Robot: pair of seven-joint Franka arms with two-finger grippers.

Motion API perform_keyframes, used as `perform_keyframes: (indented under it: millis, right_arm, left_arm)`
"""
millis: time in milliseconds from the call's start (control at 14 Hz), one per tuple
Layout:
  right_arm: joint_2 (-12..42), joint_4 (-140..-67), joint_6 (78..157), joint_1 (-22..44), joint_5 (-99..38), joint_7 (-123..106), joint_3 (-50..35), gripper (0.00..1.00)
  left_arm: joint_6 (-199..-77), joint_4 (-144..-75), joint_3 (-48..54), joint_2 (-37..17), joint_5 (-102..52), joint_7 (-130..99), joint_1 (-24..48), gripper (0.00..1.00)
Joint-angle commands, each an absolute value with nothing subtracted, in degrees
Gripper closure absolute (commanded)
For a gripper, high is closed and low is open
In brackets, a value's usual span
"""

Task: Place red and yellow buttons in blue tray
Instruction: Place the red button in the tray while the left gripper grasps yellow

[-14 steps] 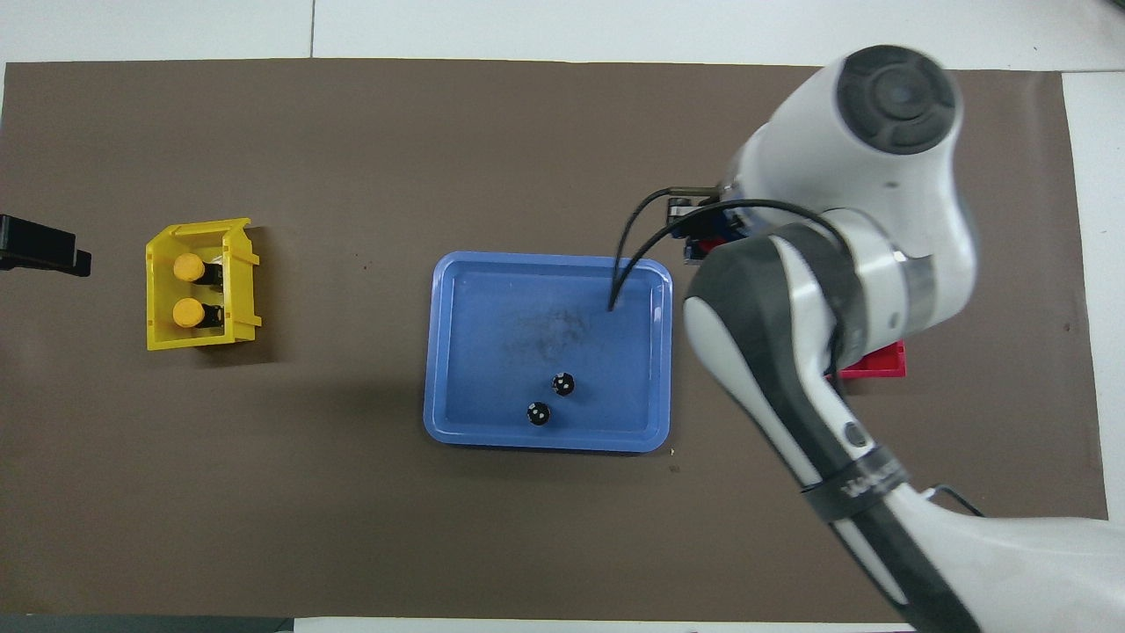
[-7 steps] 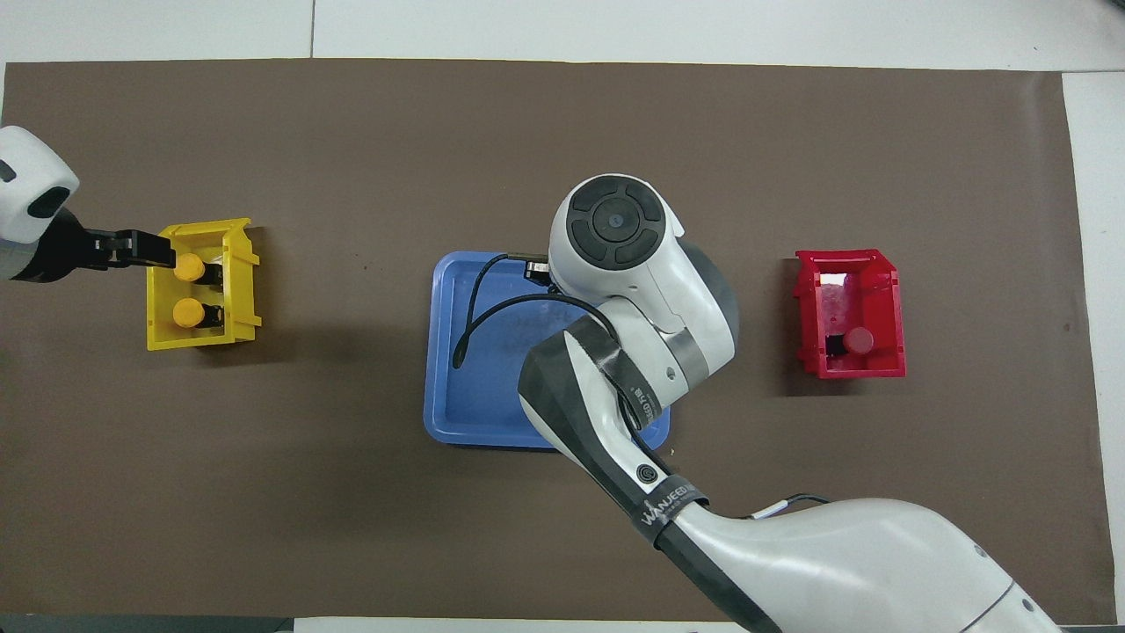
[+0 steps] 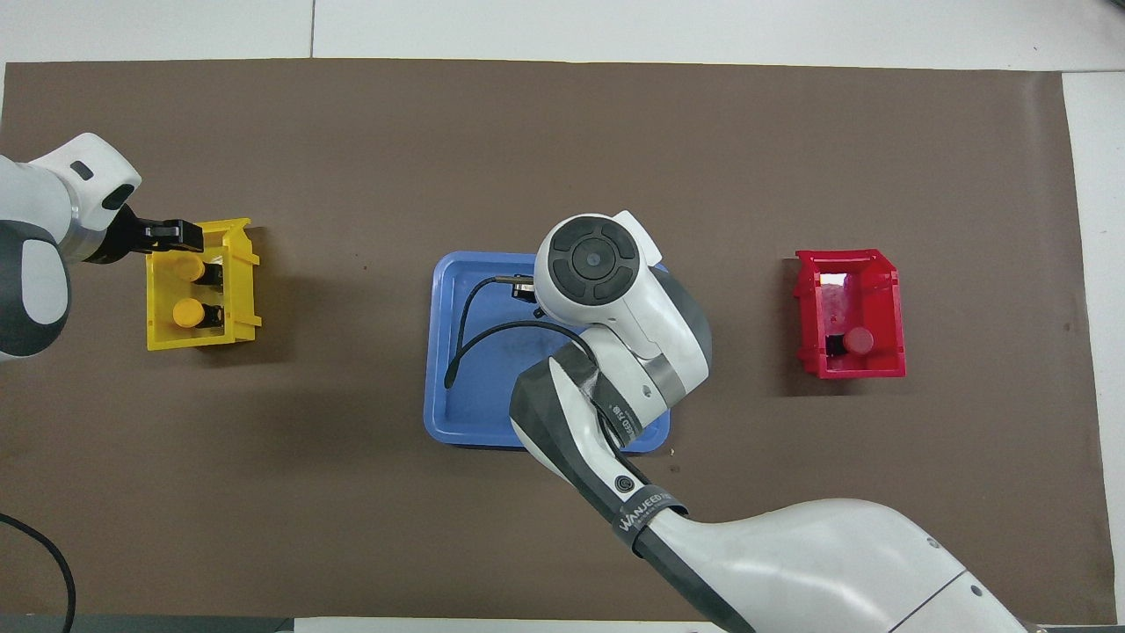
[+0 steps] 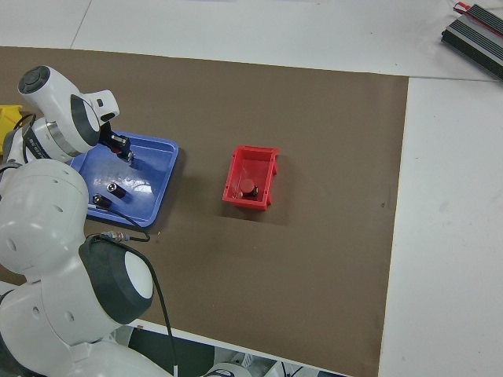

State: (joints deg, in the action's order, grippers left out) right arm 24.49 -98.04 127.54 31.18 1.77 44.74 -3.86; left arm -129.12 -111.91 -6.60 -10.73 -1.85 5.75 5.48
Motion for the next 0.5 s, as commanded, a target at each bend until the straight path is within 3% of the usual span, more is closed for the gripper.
perform_keyframes:
  millis: [0,71,286,429]
  right_arm:
    - [23.29,-101.16,130.34,31.03,3.34,45.79,-3.96,0.65]
    - [23.47,-101.16,130.78,31.11,3.69,45.79,-3.96,0.61]
    - [23.47,-98.72,128.33,31.03,4.39,45.62,-3.78,0.13]
    - [23.29,-92.67,121.24,29.89,5.18,45.09,-3.52,0.06]
  left_arm:
    - [-131.04,-111.88,-6.42,-11.42,-1.58,6.68,4.31,0.32]
    - [-130.96,-111.88,-6.42,-11.34,-1.58,6.68,4.13,0.32]
    - [-131.13,-112.67,-6.42,-11.16,-1.76,6.59,4.04,0.32]
    - [-131.39,-113.11,-6.33,-11.42,-1.85,6.42,4.48,0.32]
